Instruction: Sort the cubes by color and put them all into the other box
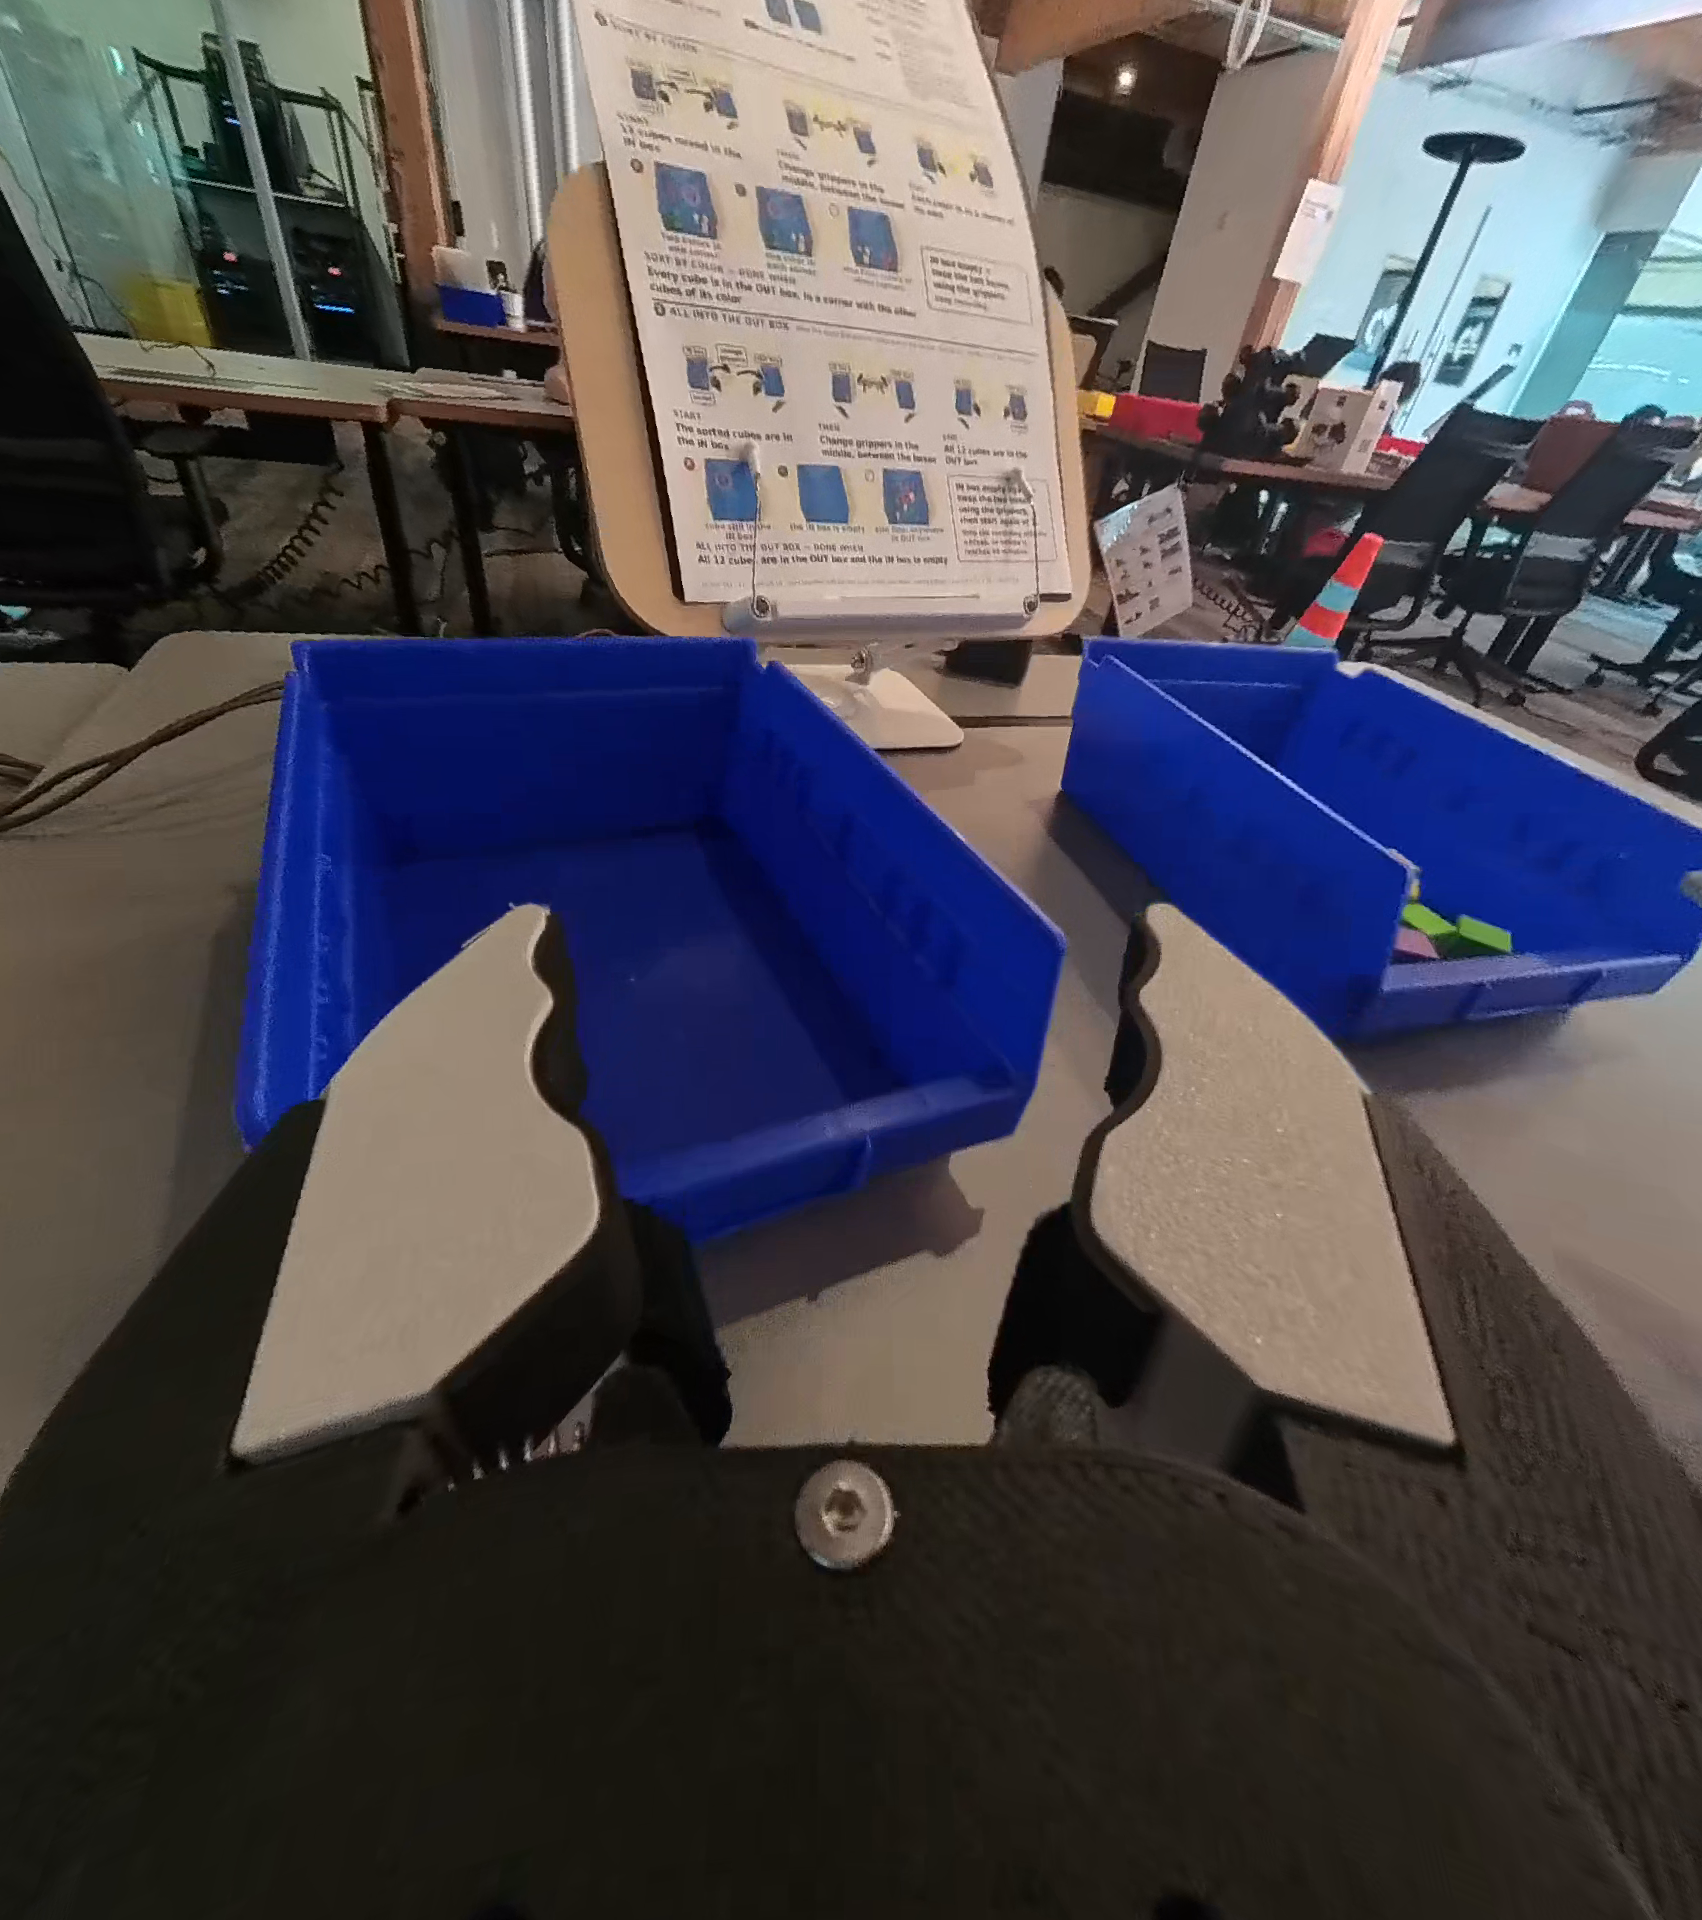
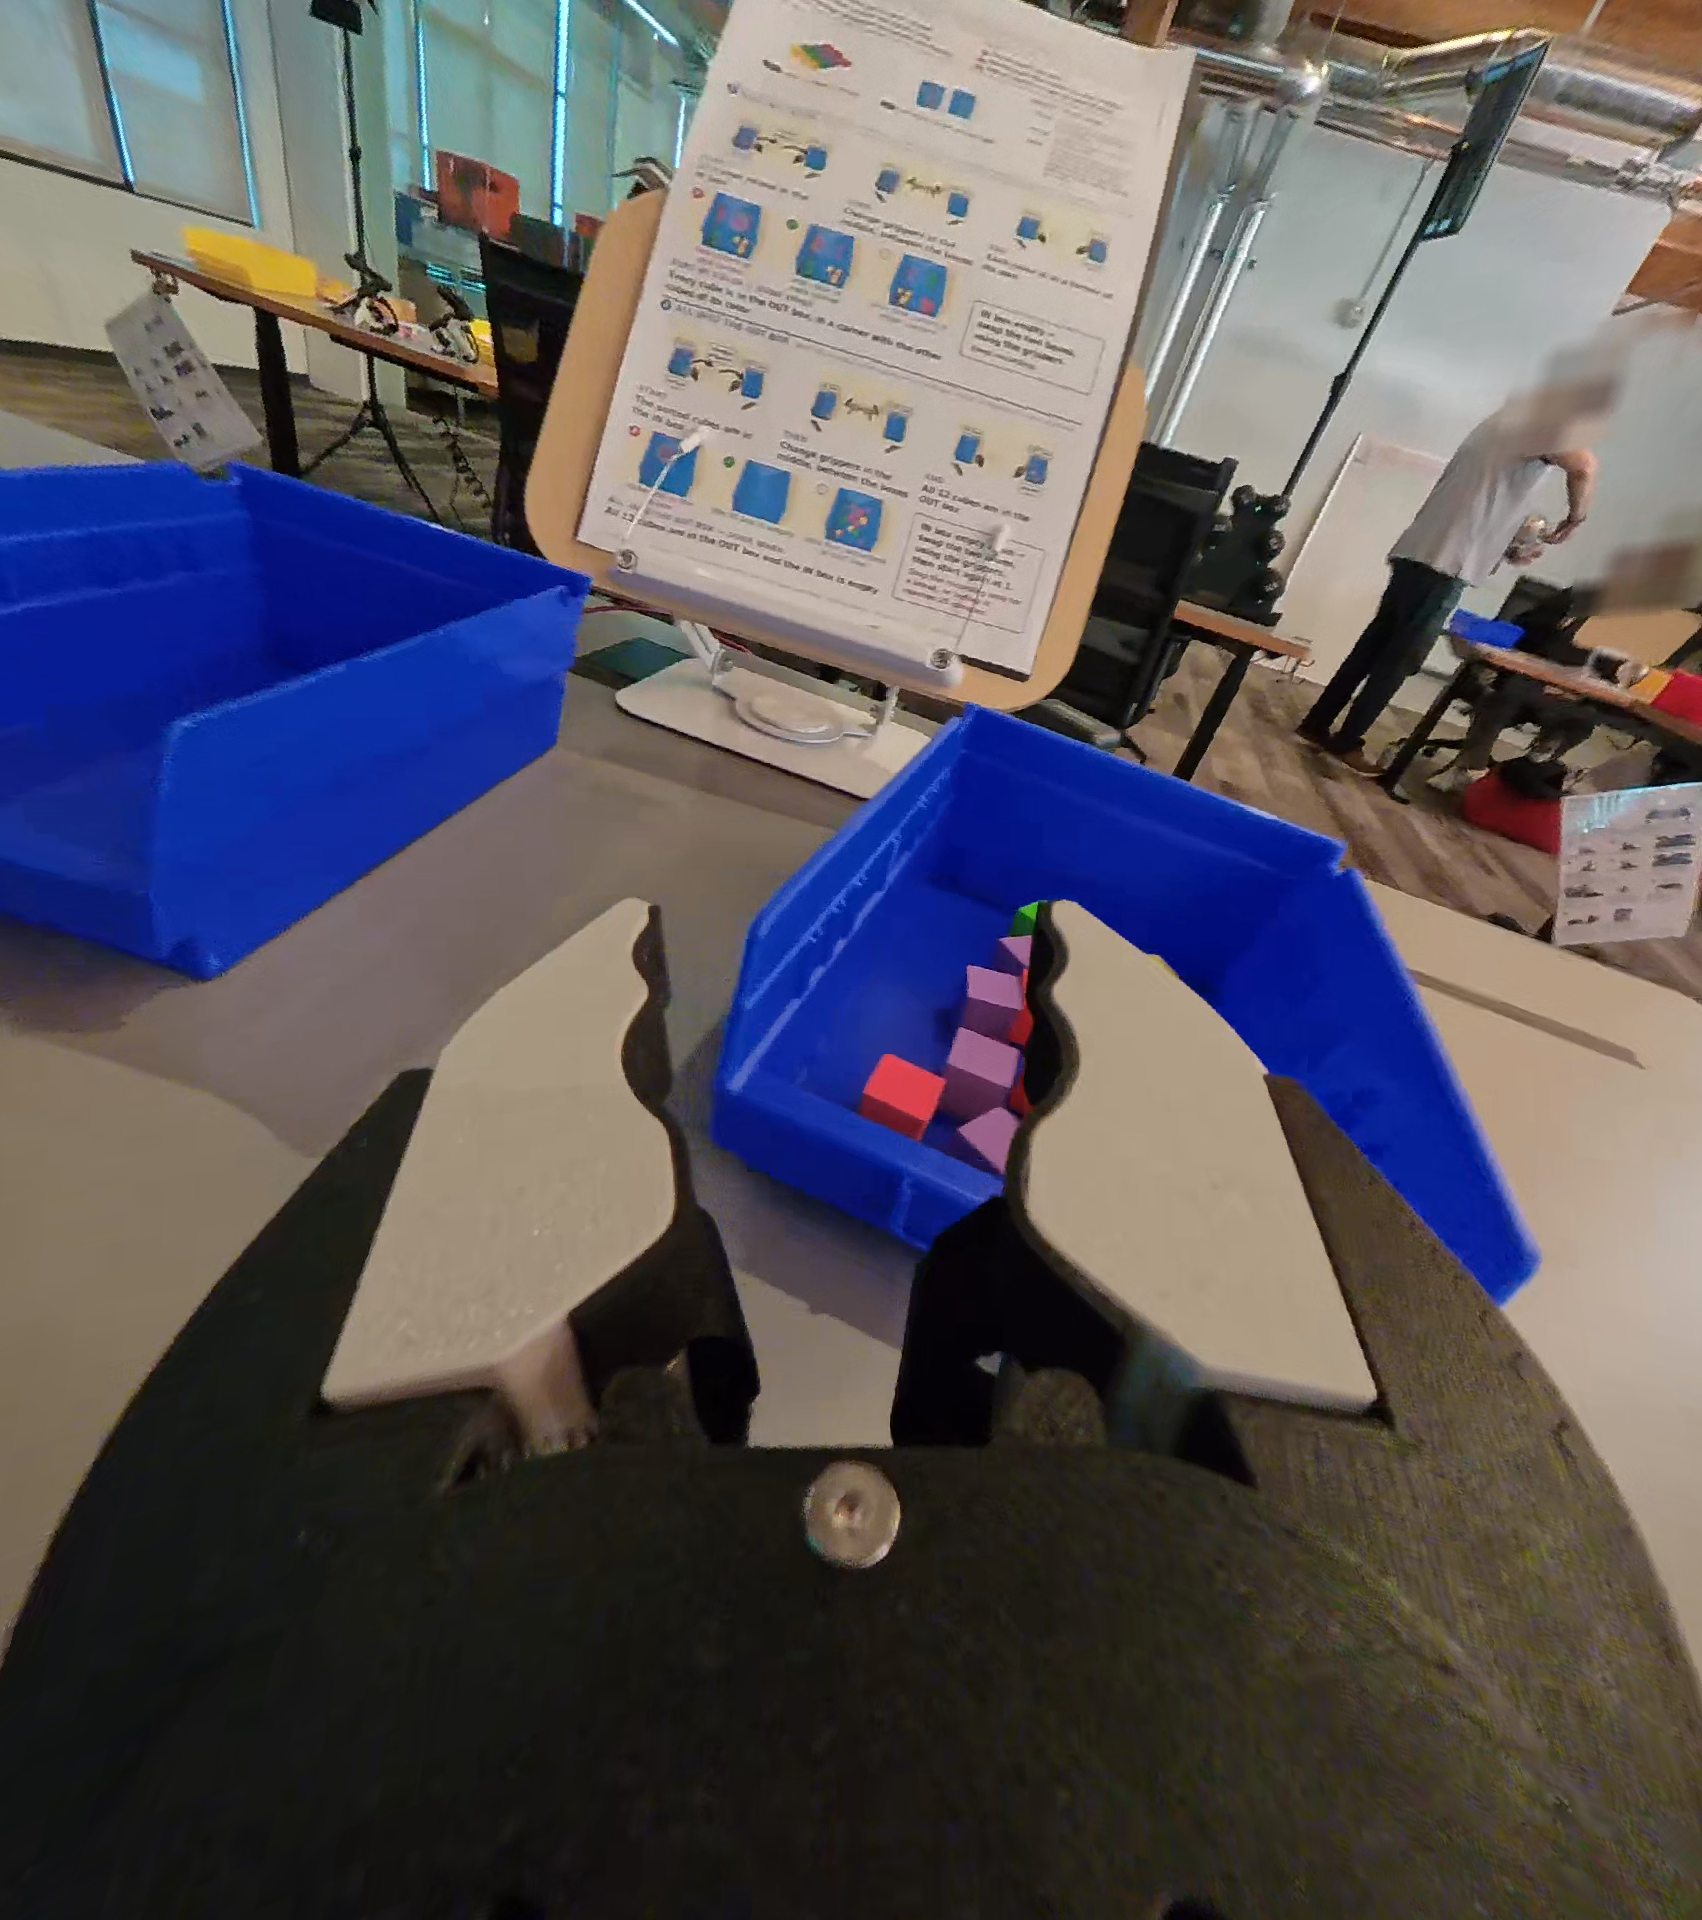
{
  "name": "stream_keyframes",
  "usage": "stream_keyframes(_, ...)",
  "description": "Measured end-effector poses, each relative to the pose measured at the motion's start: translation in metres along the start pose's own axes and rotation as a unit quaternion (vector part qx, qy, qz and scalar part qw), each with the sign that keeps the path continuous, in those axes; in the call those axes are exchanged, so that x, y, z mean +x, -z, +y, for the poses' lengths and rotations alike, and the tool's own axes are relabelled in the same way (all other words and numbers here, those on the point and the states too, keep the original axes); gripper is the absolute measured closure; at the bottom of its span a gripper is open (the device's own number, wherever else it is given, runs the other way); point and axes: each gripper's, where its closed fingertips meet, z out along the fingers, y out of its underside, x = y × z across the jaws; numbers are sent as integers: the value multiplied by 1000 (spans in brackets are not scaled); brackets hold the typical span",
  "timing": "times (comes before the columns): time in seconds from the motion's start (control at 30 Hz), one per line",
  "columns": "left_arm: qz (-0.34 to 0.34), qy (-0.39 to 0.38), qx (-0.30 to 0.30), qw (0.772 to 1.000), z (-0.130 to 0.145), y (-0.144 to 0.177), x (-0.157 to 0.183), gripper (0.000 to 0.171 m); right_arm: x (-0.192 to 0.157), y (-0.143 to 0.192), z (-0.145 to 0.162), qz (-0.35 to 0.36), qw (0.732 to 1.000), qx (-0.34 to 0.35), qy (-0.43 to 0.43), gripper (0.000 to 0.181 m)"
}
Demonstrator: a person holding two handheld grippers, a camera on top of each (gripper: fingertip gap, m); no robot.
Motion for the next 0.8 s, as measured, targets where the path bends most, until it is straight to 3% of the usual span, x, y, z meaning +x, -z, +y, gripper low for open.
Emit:
stream_keyframes(0.13, 1, 7, 3, 1000, 11, 16, -1, 70, -45, -12, -3, -33, 998, -4, -46, 117)
stream_keyframes(0.33, 9, 30, -9, 999, 17, 38, -10, 70, -140, -70, 4, -85, 994, -31, -65, 118)
stream_keyframes(0.5, -9, 9, 10, 1000, 4, 57, -29, 71, -162, -98, 6, -101, 986, -48, -125, 122)
stream_keyframes(0.6, -9, 21, -4, 1000, 6, 58, -37, 71, -184, -118, 9, -103, 987, -68, -103, 125)
stream_keyframes(0.67, -6, 29, 3, 1000, 0, 63, -39, 71, -189, -129, 19, -93, 986, -87, -103, 134)
stream_keyframes(0.8, -3, 14, 20, 1000, -22, 62, -38, 71, -203, -136, 28, -131, 977, -105, -129, 168)
